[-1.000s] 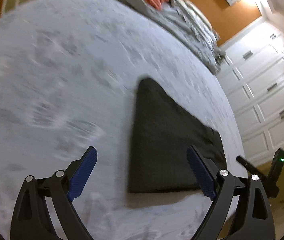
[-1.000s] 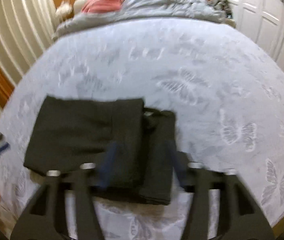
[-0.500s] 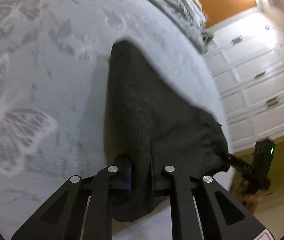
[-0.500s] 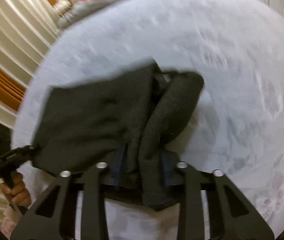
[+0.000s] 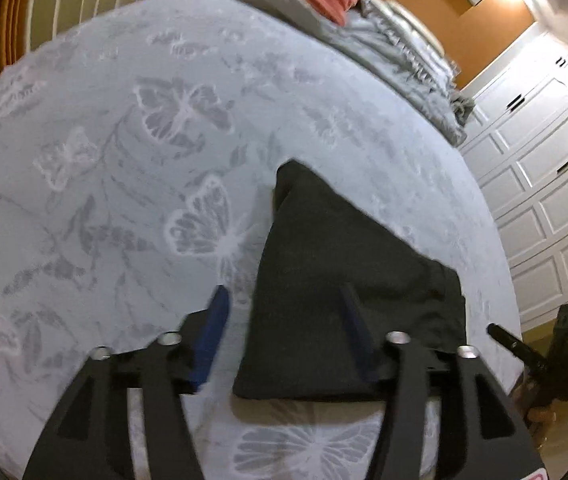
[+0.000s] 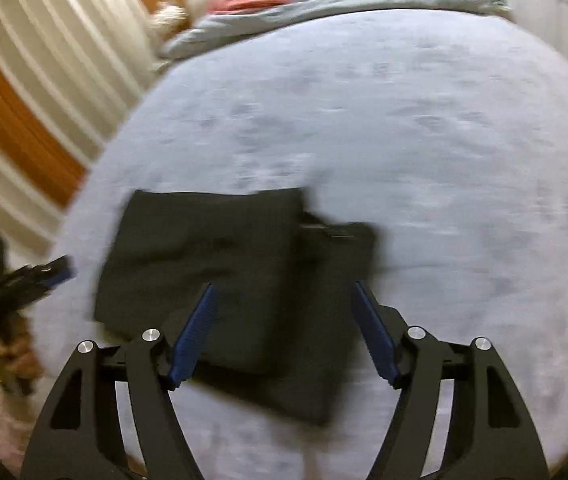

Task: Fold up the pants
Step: 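Release the bundle and press the folded pants flat with both grippers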

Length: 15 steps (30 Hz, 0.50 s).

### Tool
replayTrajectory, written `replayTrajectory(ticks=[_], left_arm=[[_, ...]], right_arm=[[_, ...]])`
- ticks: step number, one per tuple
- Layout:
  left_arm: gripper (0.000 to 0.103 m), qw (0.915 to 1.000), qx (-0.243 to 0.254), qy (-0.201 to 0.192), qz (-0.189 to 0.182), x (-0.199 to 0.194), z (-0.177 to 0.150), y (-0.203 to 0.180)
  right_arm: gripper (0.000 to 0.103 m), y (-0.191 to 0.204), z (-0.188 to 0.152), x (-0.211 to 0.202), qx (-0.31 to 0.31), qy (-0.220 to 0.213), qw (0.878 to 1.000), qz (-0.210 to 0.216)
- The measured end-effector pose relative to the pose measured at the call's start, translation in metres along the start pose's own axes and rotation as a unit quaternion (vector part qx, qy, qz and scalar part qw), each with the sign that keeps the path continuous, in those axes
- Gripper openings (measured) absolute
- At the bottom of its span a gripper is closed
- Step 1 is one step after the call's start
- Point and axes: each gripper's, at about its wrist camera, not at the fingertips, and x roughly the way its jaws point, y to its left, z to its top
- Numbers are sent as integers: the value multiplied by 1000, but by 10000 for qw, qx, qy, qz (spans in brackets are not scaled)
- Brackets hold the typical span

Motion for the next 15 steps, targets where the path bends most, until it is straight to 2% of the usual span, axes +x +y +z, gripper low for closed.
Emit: replayTrajectory(ticks=[2, 4, 5, 7, 8, 10, 11, 12, 13, 14, 15], left_arm=[[60, 9997, 162, -163, 64, -1, 2, -13], [64, 9991, 327, -227, 152, 3, 4, -21], [65, 9987, 422, -194, 189, 6, 1, -24], [65, 9988, 461, -73, 154, 6, -3, -21], [65, 9988, 468, 8, 109, 7, -6, -21], [65, 9987, 501, 37, 54, 4, -9, -22], [66, 9985, 536, 38, 39, 3, -12, -23], [69, 9982, 598, 68, 43, 4, -14, -25], [72, 9978, 648, 111, 50, 7, -15, -27], [74, 9977, 660, 151, 58, 10, -17, -27], [75, 9976, 655, 211, 87, 15, -19, -28]], right_arm=[[67, 12, 3, 30, -205, 330, 9988, -311], [66, 12, 0, 69, -74, 764, 9960, -447], [43, 11, -2, 77, -16, 829, 9957, -411], [25, 27, -1, 63, -317, 540, 9964, -571], [14, 38, 3, 43, -481, 260, 9977, -410], [14, 48, 11, -4, -518, -313, 9981, -75], [14, 49, 11, -13, -600, -416, 9972, -140], [16, 48, 8, -16, -748, -434, 9954, -401], [20, 41, 3, -3, -899, -185, 9925, -804], [28, 29, -3, 16, -881, 175, 9889, -1185], [35, 11, -11, 39, -667, 657, 9816, -1667]])
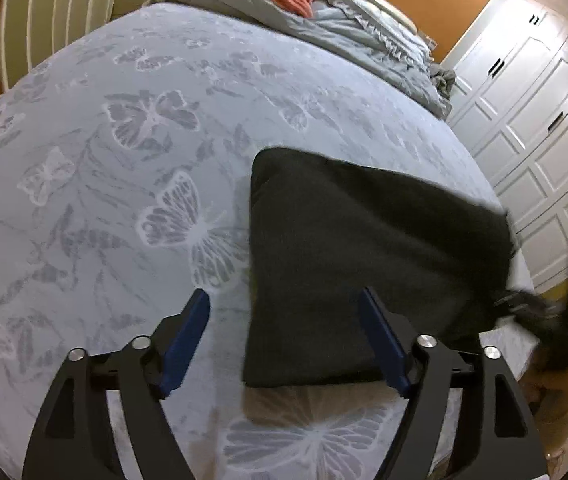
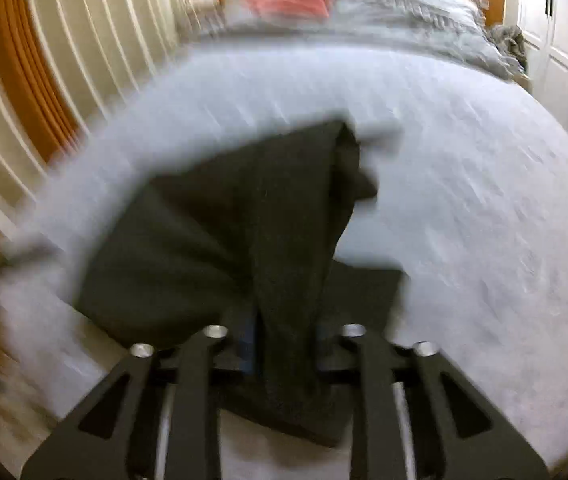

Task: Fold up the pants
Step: 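Release the bundle and press the folded pants flat with both grippers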

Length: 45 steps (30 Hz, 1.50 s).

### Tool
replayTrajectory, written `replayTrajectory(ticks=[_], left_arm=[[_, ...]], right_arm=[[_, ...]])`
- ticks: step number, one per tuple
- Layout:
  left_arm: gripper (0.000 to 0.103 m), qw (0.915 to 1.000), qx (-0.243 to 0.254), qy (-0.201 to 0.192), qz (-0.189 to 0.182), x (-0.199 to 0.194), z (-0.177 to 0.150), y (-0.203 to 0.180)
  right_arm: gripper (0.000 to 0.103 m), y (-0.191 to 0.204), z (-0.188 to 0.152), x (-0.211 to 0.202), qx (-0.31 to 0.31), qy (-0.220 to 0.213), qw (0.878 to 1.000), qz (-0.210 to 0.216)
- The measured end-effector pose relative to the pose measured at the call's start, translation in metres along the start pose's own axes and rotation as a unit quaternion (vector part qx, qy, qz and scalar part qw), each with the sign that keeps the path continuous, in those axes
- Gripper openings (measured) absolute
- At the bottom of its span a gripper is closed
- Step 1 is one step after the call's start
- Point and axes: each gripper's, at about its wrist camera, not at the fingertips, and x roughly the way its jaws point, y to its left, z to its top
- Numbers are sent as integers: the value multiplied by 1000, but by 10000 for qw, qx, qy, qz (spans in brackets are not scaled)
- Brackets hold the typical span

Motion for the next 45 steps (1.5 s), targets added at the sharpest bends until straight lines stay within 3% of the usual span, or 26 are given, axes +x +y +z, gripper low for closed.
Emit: replayTrajectory(ticks=[1, 2, 4, 5, 6, 8, 11, 12, 13, 14, 15, 19, 22, 23, 24, 25, 26, 27, 29, 32, 35, 36, 37, 42, 43, 45], left_arm=[[75, 10000, -14, 53, 26, 4, -1, 0], [75, 9998, -82, 158, 59, 12, -1, 0], [76, 9992, -314, 257, 15, 20, 0, 4], [79, 9984, -481, 302, -38, 26, 1, 7], [85, 9972, -642, 370, -65, 32, 1, 10], [85, 9933, -983, 594, -135, 48, 1, 18], [85, 9865, -1384, 842, -244, 75, -1, 29], [87, 9878, -1345, 731, -276, 74, 0, 27], [81, 9894, -1234, 702, -308, 74, 3, 24], [60, 9914, -1014, 679, -468, 74, 7, 18], [6, 9912, -876, 760, -641, 75, 9, 13], [6, 9894, -860, 515, -1048, 34, 16, 7], [9, 9952, -415, 161, -870, -18, 8, 4], [15, 9982, -303, 135, -498, -25, 2, 10], [29, 9994, -225, 193, -187, -23, -4, 17], [48, 9993, -204, 286, 107, -19, -9, 23], [49, 9965, -283, 408, 670, -11, -15, 32], [49, 9943, -384, 446, 889, -8, -19, 38], [51, 9959, -506, 440, 600, -13, -23, 44], [61, 9983, -458, -37, 352, -34, -21, 36], [68, 9981, -82, -450, 414, -42, -20, 16], [70, 9974, 101, -496, 511, -41, -22, 8], [71, 9965, 260, -490, 628, -37, -25, 3], [71, 9932, 684, -205, 923, -11, -30, -8], [71, 9930, 714, -142, 927, -6, -32, -9], [71, 9917, 780, -28, 1024, 2, -36, -11]], right_arm=[[37, -5, -2, 8, 146, 149, 9998, 12], [36, -8, -1, -1, 270, -36, 9994, 199], [52, -14, 4, -22, 405, -443, 9980, 218], [83, -17, 4, -30, 528, -663, 9963, 171], [97, -22, 4, -31, 649, -763, 9949, 116], [96, -32, 6, -12, 857, -354, 9955, 181], [96, -49, 1, 32, 1496, 391, 9834, 954], [81, -48, -1, 47, 1650, 500, 9749, 1412], [74, -45, -1, 49, 1654, 415, 9744, 1463], [61, -36, 2, 43, 1444, 272, 9780, 1479], [36, -30, 3, 36, 1316, 198, 9790, 1541], [29, -12, 9, -35, 865, -760, 9704, 2123], [33, -6, 7, -51, 590, -972, 9694, 2177], [49, -4, 3, -42, 499, -809, 9754, 1986], [70, 3, -2, -19, 249, -392, 9880, 1476], [75, 9, -6, -3, 143, -131, 9942, 1058], [71, 13, -11, 8, 18, 91, 9981, 602], [68, 17, -13, 7, -62, -42, 9989, 453], [67, 22, -7, -14, 11, -427, 9965, 722], [60, 33, 1, -32, 58, -825, 9899, 1155], [55, 39, 5, 0, -55, -322, 9946, 981], [50, 45, 3, 24, -145, 64, 9967, 793], [48, 48, 4, 31, -163, 139, 9969, 760], [40, 41, 1, -28, -148, -632, 9930, 990], [40, 40, -2, -26, -110, -582, 9932, 1000], [41, 41, -9, 6, -106, 27, 9962, 867]])
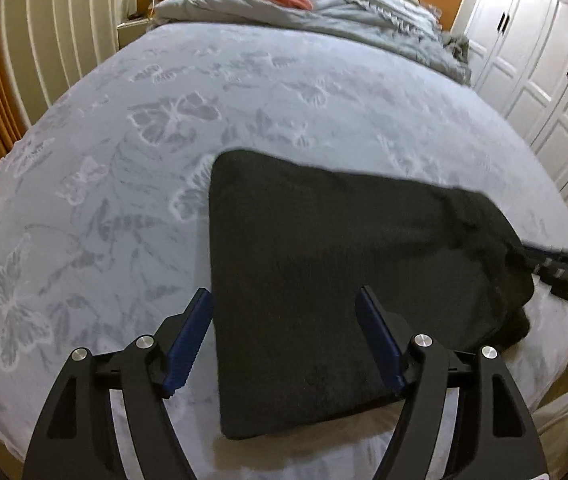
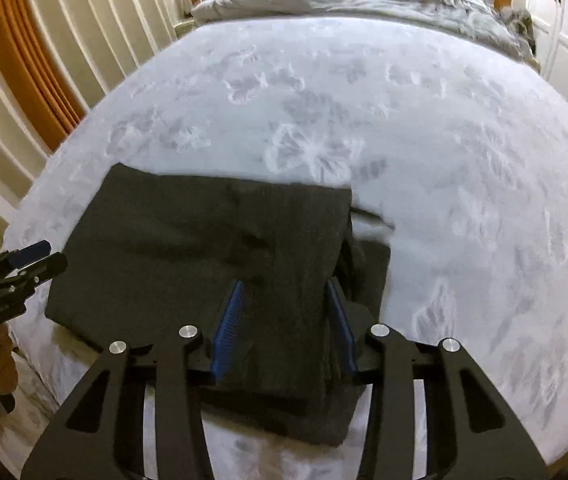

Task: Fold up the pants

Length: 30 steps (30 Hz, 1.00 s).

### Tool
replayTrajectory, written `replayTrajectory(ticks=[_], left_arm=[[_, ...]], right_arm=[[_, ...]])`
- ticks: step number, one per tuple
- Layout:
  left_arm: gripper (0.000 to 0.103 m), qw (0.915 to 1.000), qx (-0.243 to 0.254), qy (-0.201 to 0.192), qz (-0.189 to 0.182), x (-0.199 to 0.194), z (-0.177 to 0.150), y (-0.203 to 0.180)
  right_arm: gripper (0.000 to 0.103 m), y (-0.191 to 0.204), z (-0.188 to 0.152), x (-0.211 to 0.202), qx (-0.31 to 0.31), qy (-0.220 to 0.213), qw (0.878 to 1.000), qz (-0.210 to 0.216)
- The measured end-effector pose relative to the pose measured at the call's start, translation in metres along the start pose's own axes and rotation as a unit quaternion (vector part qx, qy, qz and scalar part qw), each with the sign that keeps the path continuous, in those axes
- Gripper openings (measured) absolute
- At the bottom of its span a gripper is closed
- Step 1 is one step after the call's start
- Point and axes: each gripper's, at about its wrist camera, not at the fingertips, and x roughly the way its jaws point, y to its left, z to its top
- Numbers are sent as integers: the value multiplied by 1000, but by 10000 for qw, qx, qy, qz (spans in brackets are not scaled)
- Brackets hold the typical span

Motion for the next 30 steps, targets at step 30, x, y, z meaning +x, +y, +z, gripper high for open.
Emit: replayTrajectory(ticks=[30], left_arm=[[80, 9956, -814, 142, -437, 4, 11, 31]], right_arm=[[38, -34, -13, -38, 458, -588, 9959, 519]])
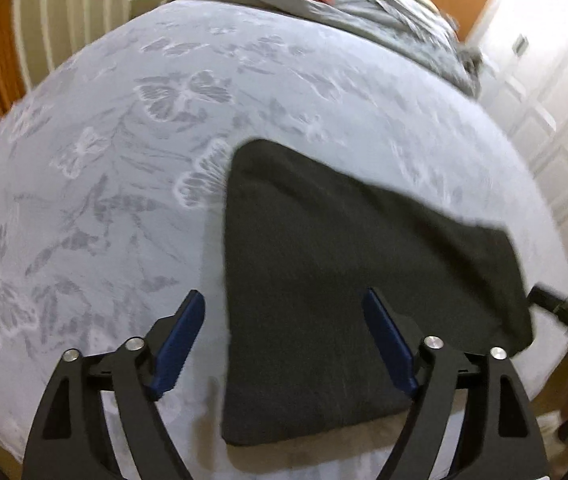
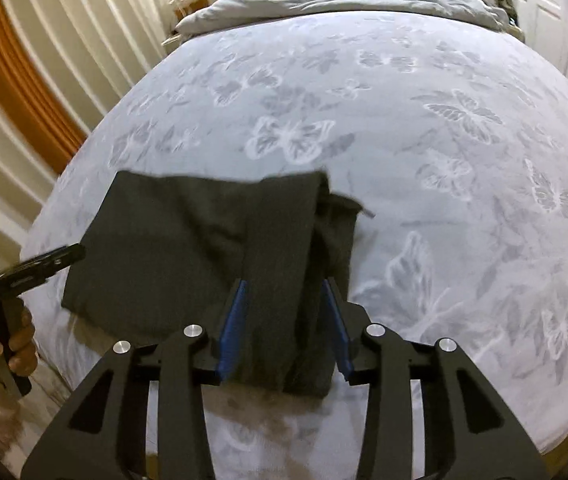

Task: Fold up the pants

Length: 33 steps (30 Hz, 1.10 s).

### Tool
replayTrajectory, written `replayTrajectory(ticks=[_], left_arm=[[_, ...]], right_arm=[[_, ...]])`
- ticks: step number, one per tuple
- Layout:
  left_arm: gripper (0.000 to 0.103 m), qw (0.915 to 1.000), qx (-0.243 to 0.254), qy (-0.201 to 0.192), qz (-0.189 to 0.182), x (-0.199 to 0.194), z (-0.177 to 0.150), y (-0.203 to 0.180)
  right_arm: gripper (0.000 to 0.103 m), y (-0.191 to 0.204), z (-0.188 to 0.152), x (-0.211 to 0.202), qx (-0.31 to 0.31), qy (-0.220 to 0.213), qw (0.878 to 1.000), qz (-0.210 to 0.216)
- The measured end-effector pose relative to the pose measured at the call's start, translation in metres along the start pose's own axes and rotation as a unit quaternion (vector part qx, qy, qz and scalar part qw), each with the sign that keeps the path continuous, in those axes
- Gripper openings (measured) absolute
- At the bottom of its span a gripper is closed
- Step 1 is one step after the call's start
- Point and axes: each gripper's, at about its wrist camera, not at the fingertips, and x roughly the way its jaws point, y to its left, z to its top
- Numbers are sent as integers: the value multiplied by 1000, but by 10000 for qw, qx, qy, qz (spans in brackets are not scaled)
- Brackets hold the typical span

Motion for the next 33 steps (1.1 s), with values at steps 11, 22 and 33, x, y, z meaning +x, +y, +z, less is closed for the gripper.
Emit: replayTrajectory(ticks=[11, 22, 33], left_arm=[[12, 9900, -811, 760, -870, 60, 29, 28], [31, 9932, -819, 797, -233, 48, 21, 45], [80, 9952, -618, 720, -229, 22, -13, 30]], right_arm=[[13, 44, 38, 34, -570, 153, 9982, 68], [31, -12, 5, 65, 180, 556, 9971, -491], [84, -15, -16, 43, 550, 614, 9950, -560]])
